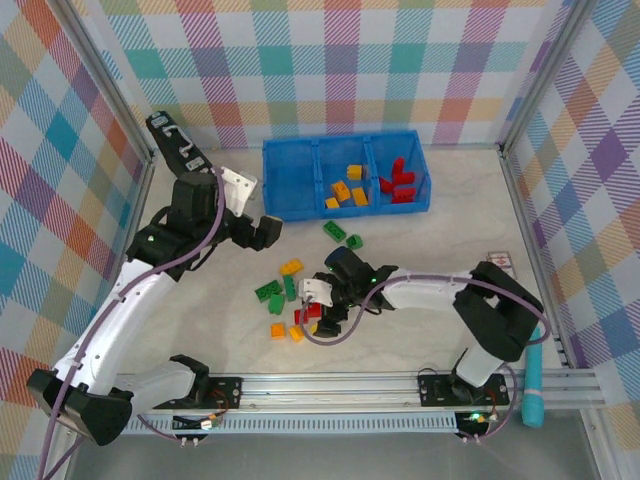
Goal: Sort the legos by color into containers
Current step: Pick up the lego from the bottom-center of the table, then place the lego in the container.
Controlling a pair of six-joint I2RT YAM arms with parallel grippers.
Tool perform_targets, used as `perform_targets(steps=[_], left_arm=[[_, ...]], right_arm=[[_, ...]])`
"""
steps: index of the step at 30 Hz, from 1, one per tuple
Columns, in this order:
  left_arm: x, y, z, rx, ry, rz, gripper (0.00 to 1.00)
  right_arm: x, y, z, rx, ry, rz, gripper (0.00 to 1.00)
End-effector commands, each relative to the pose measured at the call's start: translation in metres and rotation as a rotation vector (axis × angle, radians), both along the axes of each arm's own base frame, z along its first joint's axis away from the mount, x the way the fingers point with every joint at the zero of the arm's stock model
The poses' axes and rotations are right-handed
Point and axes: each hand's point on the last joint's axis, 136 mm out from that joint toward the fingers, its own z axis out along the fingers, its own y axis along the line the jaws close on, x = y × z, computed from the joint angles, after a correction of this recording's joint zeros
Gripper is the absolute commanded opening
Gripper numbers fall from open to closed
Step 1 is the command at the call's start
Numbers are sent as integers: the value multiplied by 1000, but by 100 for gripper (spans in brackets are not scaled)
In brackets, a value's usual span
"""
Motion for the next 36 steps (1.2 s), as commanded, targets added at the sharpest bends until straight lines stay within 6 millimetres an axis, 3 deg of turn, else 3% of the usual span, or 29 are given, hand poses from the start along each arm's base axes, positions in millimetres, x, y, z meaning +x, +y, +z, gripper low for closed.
perform_targets(steps=[1, 4, 9, 12, 19, 22, 26, 29, 33, 36], left_arm=[[-5, -3, -2, 16, -16, -25, 100], [-4, -4, -4, 19, -11, -27, 100], [-3, -3, -6, 26, -3, -23, 100], [-2, -3, -7, 27, -1, -24, 100], [-3, -3, -7, 30, 0, -24, 100], [-3, -3, -7, 30, -1, -23, 100], [-3, -3, -6, 33, -3, -23, 100], [-4, -1, -5, 34, -12, -20, 100], [-3, -1, -6, 38, -10, -20, 100], [-3, -1, -6, 39, -10, -20, 100]], right_arm=[[3, 19, 8, 48, -36, 59, 98], [2, 18, -1, 22, -27, 70, 89], [-4, 13, -13, -11, 0, 89, 59], [-7, 7, -21, -47, 15, 89, 55], [-1, -5, -18, -89, -13, 44, 25], [13, -16, 1, -95, -71, -22, 20], [42, -47, 40, -80, -144, -153, 17], [78, -81, 79, -29, -223, -307, 17], [142, -135, 134, 115, -299, -579, 20], [187, -176, 158, 191, -338, -763, 21]])
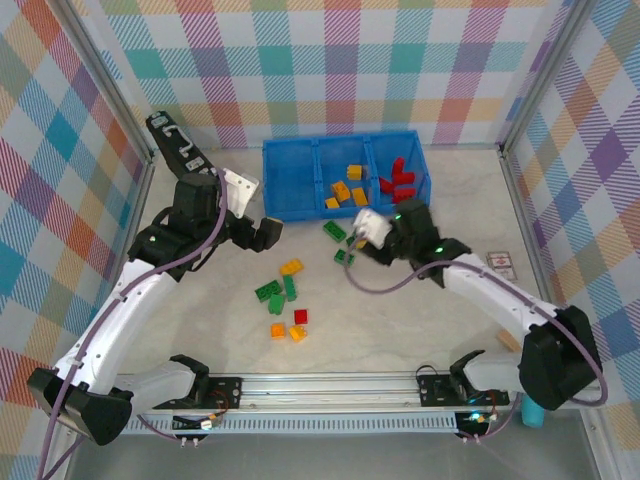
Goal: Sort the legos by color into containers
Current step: Place the lego in the container.
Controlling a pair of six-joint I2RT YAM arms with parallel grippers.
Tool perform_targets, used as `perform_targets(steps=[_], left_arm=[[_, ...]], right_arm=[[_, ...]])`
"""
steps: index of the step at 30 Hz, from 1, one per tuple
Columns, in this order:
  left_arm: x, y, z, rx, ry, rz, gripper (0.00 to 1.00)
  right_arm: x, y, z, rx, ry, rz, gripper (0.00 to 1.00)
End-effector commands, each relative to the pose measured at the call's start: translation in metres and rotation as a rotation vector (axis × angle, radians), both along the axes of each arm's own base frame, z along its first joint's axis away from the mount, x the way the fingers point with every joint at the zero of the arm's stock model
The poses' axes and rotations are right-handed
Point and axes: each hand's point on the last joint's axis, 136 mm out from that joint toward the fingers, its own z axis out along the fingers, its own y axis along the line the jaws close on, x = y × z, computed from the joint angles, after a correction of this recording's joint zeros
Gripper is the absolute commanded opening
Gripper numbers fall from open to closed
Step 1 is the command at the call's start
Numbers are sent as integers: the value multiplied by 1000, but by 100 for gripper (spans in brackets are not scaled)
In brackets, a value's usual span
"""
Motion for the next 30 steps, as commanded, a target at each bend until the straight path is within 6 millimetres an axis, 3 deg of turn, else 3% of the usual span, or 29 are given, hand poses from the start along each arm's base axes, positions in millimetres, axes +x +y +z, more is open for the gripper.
perform_targets(steps=[1, 3, 6, 15, 23, 30], left_arm=[[-4, -2, -2, 20, -8, -16, 100], [-4, -1, -1, 22, -10, -16, 100], [-5, -1, 1, 15, -18, -17, 100], [-4, -1, -2, 22, -10, -16, 100], [-1, 0, -8, 41, 2, -8, 100], [0, 0, -10, 50, 10, -6, 100]], right_arm=[[48, -37, 27, 111, -48, -188, 21], [78, -61, 34, 149, -64, -287, 21], [113, -81, 38, 159, -102, -356, 21], [194, -105, 16, 145, -95, -425, 21], [231, -111, -23, 144, -36, -457, 22], [247, -105, -35, 150, -7, -436, 27]])
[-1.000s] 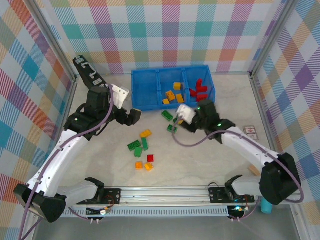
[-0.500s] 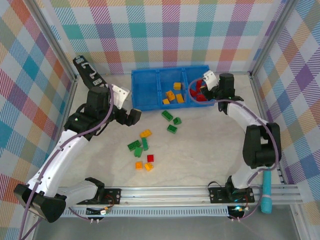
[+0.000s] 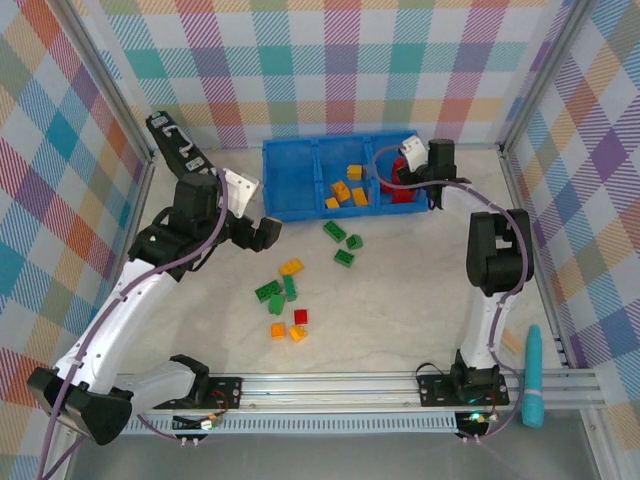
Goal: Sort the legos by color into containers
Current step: Place the lego in the container.
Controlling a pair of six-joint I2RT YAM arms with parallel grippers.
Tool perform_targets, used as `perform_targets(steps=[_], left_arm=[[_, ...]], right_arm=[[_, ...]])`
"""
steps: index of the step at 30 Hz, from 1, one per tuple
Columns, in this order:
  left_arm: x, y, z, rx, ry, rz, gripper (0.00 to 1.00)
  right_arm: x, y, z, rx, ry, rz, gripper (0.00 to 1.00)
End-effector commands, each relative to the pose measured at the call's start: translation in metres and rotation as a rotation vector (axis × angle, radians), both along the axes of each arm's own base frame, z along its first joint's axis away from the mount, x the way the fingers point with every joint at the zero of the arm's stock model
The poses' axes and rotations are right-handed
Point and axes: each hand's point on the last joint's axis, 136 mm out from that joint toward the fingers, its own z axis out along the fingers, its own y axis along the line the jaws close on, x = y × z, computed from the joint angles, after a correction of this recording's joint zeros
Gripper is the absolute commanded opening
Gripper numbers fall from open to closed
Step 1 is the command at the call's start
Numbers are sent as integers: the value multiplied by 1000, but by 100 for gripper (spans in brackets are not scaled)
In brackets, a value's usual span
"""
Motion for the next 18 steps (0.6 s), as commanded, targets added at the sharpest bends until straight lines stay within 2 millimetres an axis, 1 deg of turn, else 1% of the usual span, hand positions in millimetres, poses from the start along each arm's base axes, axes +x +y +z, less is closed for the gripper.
perform_targets(steps=[1, 4, 7, 9, 12, 13, 16, 17, 18], left_arm=[[-2, -3, -10, 27, 21, -18, 100], [-2, -3, -10, 29, 22, -19, 100], [-2, -3, -10, 29, 23, -19, 100], [-3, -3, -8, 28, 21, -21, 100], [-4, -2, -7, 27, 17, -21, 100], [-5, -2, -5, 27, 12, -19, 100], [-7, -1, 1, 18, -3, -20, 100], [-9, 0, 2, 16, -8, -23, 100], [-10, 0, 5, 14, -15, -24, 100]], right_arm=[[10, 4, 17, 37, -31, 17, 29], [8, 7, 18, 46, -27, 35, 36], [1, 14, 22, 57, -26, 73, 45], [-7, 20, 26, 61, -27, 113, 50], [-20, 29, 35, 59, -35, 168, 60], [-24, 31, 39, 55, -35, 180, 62], [-43, 42, 51, 28, -32, 235, 63], [-55, 49, 57, 12, -36, 266, 64], [-71, 59, 61, -16, -40, 322, 66]])
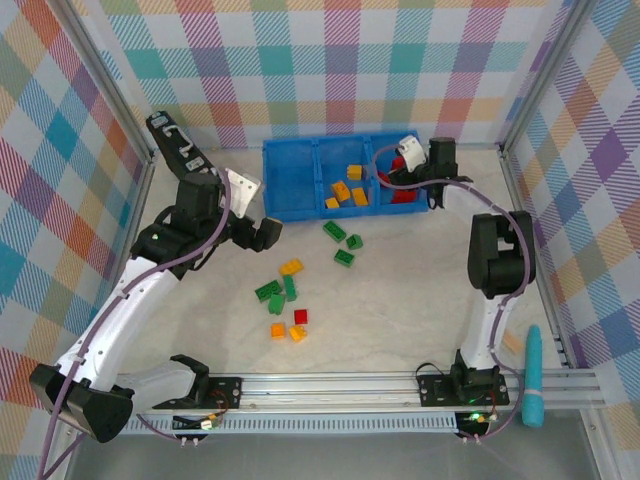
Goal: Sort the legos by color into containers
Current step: Place the lego in the container, then pick up the lego from the bottom-center of the table.
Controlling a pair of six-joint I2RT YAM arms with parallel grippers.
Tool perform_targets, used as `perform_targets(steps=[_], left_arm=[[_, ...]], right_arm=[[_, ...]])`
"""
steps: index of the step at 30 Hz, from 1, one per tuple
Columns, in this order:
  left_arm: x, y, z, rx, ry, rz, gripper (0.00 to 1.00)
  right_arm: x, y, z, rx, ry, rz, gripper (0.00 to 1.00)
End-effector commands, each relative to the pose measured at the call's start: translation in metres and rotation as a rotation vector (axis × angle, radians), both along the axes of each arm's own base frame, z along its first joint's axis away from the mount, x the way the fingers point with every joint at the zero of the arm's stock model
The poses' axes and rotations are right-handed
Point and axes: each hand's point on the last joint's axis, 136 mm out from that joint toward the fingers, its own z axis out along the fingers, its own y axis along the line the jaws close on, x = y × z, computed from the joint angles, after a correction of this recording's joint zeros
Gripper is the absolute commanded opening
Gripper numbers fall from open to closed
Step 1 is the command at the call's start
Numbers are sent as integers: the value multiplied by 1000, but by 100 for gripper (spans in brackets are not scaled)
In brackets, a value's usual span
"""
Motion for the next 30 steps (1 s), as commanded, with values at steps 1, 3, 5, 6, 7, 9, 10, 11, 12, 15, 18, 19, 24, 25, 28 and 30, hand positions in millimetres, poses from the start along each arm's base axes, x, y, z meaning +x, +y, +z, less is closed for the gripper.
perform_targets(steps=[1, 3, 5, 6, 7, 9, 10, 11, 12, 15, 18, 19, 24, 25, 28, 30], left_arm=[[-12, 1, 9, 3, -25, -19, 100], [-14, 2, 13, 2, -38, -18, 100], [-16, 6, 16, 11, -56, -10, 100], [-17, 8, 18, 14, -68, -4, 100], [-18, 9, 20, 15, -75, 0, 100], [-20, 9, 24, 9, -84, -4, 100], [-21, 9, 24, 5, -83, -8, 100], [-21, 8, 25, -1, -83, -14, 100], [-22, 6, 26, -6, -80, -20, 100], [-22, 3, 25, -14, -70, -30, 100], [-22, 4, 25, -16, -73, -29, 100], [-22, 4, 25, -17, -75, -26, 100], [-20, 4, 21, -8, -62, -21, 100], [-20, 3, 20, -7, -60, -23, 100], [-18, 3, 19, -3, -55, -21, 100], [-17, 3, 19, 2, -50, -18, 100]], right_arm=[[-54, 43, 36, -58, -55, 230, 69], [-106, 72, 34, -130, -76, 420, 73], [-149, 91, 33, -145, -62, 524, 74], [-170, 101, 36, -133, -44, 572, 74], [-188, 108, 35, -127, -22, 606, 74], [-223, 124, 31, -137, 1, 676, 74], [-237, 132, 28, -144, 11, 704, 75], [-253, 140, 24, -147, 25, 735, 75], [-267, 147, 19, -151, 42, 758, 75], [-303, 165, 3, -151, 96, 819, 77], [-336, 182, -18, -168, 143, 897, 82], [-345, 186, -25, -175, 162, 922, 82], [-377, 207, -58, -230, 237, 1014, 82], [-379, 209, -62, -240, 237, 1025, 82], [-381, 218, -71, -243, 261, 1030, 83], [-382, 224, -80, -262, 298, 1032, 83]])
